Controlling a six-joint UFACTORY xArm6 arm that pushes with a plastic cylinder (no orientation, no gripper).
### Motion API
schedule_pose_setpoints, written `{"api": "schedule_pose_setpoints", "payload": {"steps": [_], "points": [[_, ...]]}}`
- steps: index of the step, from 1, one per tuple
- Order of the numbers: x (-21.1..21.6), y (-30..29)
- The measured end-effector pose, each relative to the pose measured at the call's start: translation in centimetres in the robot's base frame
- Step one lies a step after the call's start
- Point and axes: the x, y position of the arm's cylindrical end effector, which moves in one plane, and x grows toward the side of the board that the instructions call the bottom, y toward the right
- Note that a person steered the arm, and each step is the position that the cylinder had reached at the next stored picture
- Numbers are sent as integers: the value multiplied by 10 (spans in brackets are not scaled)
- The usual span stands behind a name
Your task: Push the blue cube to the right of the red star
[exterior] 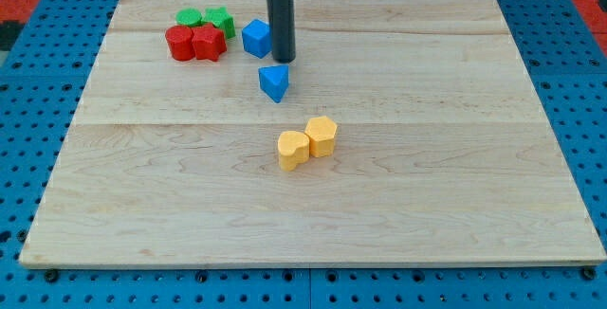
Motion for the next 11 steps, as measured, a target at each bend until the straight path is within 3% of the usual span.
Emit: {"api": "schedule_pose_setpoints", "payload": {"steps": [1,3,4,7,9,11], "points": [[-37,4],[-53,-30],[-72,-19],[-31,-50],[-15,-6],[13,-2]]}}
